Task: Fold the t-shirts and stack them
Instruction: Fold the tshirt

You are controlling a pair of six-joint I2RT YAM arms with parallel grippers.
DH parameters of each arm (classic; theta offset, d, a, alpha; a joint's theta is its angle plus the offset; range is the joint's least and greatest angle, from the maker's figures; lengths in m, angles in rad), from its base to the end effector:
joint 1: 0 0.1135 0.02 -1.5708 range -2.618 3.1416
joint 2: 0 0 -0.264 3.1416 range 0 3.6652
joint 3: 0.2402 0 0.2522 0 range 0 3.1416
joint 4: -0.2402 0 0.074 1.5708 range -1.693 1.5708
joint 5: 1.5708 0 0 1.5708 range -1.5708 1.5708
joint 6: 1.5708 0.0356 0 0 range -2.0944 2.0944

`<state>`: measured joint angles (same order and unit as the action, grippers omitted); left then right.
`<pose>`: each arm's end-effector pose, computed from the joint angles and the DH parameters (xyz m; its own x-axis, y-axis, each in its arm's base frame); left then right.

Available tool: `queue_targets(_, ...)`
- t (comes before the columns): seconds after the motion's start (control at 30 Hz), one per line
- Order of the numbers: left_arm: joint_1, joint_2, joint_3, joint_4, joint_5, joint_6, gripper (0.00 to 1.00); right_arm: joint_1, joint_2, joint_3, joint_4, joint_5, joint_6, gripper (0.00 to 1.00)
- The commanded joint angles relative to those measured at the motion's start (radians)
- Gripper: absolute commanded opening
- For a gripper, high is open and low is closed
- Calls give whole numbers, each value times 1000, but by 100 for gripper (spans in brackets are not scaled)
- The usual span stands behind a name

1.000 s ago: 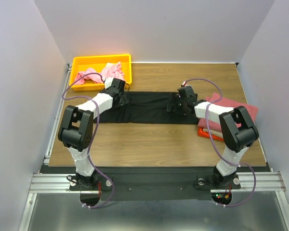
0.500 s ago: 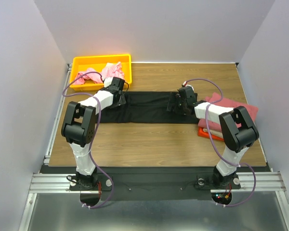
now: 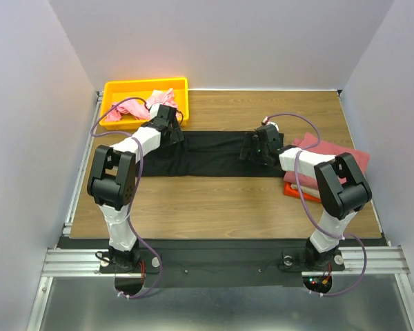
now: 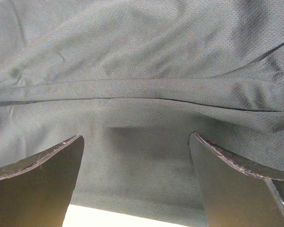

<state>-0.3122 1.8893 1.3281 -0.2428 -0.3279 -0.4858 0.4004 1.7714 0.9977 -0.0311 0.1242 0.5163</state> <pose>0.4001 -0.1171 0.2071 -0.6425 -0.2571 -0.7218 -0.2509 0.9607 -0.1189 0.3384 0.1384 0.1652 -0.7291 0.2234 -0.6470 0.0601 0.9625 0.2646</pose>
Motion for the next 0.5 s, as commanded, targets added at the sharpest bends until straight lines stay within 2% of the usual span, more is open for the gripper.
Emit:
queue_targets(0.0, 4, -85, -61, 82, 130, 13, 98, -2, 13, -42, -87, 29, -2, 100)
queue_targets(0.1, 2, -136, -139, 108, 187, 0, 98, -2, 13, -42, -87, 28, -1, 100)
queue_targets(0.2, 1, -163, -179, 73, 118, -40, 98, -2, 10, -44, -87, 29, -2, 100)
queue_targets(0.23, 1, -165, -182, 57, 43, -51, 95, -2, 10, -44, -87, 32, -4, 100)
queue_targets(0.3, 2, -160, -178, 36, -2, -65, 86, -2, 11, -44, -89, 31, -4, 100)
queue_targets(0.33, 2, -153, -169, 21, -20, -65, 74, -2, 13, -42, -87, 31, -2, 100)
queue_targets(0.4, 2, -139, -153, 19, -20, -63, 64, -2, 19, -41, -87, 29, -4, 100)
queue_targets(0.47, 2, -128, -142, 17, -14, -60, 61, -3, 22, -41, -87, 29, -4, 100)
